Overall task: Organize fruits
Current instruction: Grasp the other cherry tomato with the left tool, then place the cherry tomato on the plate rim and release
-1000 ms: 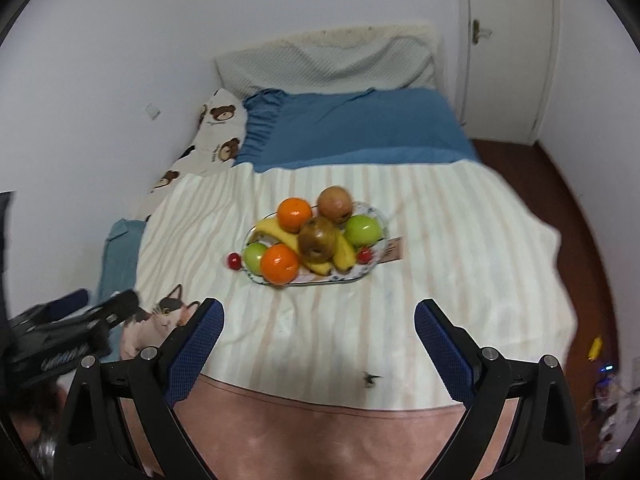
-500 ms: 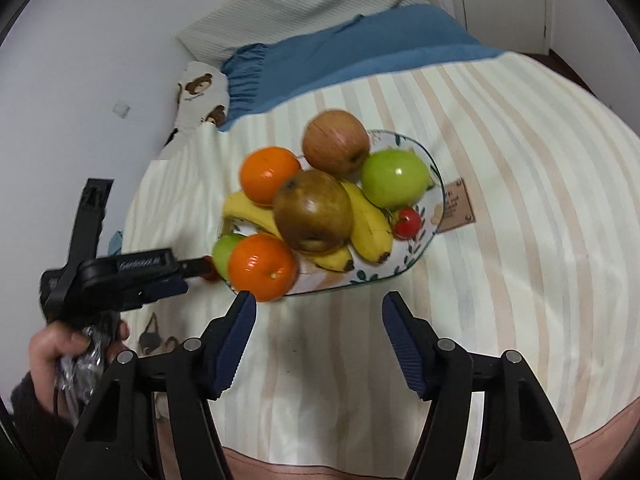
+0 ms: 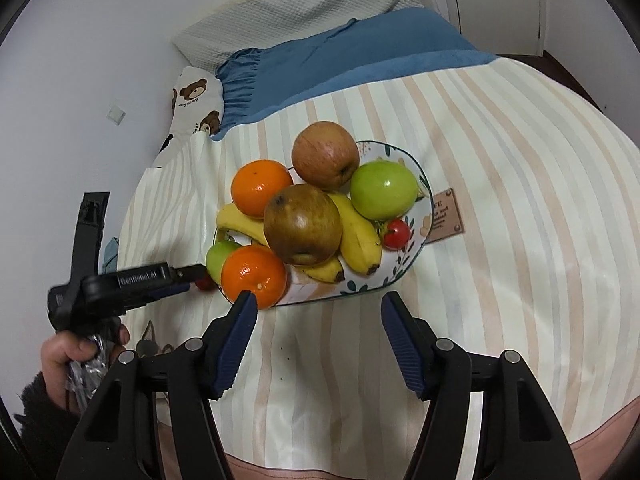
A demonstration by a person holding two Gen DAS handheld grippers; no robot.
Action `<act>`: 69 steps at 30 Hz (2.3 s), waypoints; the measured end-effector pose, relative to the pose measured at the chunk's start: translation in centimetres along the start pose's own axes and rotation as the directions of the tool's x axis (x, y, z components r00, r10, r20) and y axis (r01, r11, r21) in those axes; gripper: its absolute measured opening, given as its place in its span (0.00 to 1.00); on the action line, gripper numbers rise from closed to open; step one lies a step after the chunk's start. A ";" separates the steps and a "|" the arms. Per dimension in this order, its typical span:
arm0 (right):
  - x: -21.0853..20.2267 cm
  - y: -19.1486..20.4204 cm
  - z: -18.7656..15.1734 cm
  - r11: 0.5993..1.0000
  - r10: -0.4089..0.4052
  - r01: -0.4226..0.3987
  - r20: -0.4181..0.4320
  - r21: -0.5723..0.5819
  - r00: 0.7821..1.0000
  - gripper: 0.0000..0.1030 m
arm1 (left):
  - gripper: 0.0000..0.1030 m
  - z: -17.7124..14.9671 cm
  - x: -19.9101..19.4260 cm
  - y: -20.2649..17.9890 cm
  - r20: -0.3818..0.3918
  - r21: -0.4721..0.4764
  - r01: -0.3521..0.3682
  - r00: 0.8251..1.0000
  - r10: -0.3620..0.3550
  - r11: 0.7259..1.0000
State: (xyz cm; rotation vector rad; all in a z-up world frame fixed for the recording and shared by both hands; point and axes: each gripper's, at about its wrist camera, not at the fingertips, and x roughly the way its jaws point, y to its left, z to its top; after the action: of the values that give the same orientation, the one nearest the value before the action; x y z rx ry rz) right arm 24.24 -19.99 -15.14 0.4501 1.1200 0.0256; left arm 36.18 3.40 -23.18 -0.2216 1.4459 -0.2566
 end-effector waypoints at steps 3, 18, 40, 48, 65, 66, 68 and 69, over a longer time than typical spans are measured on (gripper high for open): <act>0.4 0.5 0.0 1.000 -0.001 0.001 -0.007 -0.009 1.000 0.65 | 0.40 0.4 0.1 0.3 0.013 0.021 0.017 1.000 -0.017 1.000; 0.7 1.0 0.0 1.000 -0.008 0.008 -0.015 -0.028 1.000 0.65 | 0.34 0.1 0.1 -2.5 0.021 0.449 -0.143 0.989 0.150 0.882; 1.2 1.4 -0.2 0.998 -0.036 0.035 -0.023 -0.050 0.999 0.63 | 0.23 -2.4 -2.0 -1.6 0.063 0.534 -0.077 0.997 0.051 0.842; 1.2 1.4 -0.2 0.998 -0.043 0.041 -0.026 -0.054 0.999 0.63 | 0.23 -3.6 0.0 -4.6 0.026 0.547 -0.049 0.999 0.041 0.835; 0.9 1.3 0.3 0.980 -0.189 0.191 0.030 -0.058 0.981 0.89 | 0.45 -4.8 -1.9 -2.6 0.088 0.304 -0.115 0.992 0.092 0.946; 0.7 1.4 0.3 0.976 -0.205 0.207 0.037 -0.064 0.978 0.91 | 0.50 -5.2 -2.8 -2.6 0.114 0.280 -0.127 0.989 0.098 0.952; 0.1 1.6 0.3 0.965 -0.244 0.249 0.058 -0.086 0.968 0.95 | 0.76 -5.9 -4.1 -3.0 0.152 0.257 -0.152 0.982 0.115 0.955; -0.1 1.6 0.2 0.961 -0.255 0.260 0.065 -0.092 0.965 0.95 | 0.79 -6.8 -5.2 -3.3 0.181 0.250 -0.166 0.976 0.122 0.954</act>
State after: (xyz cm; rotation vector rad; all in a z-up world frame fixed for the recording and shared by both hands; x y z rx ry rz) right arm 24.72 -18.61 -14.34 0.2122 1.1133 -0.1576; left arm 28.79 1.91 -18.08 0.0792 1.2430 -0.3011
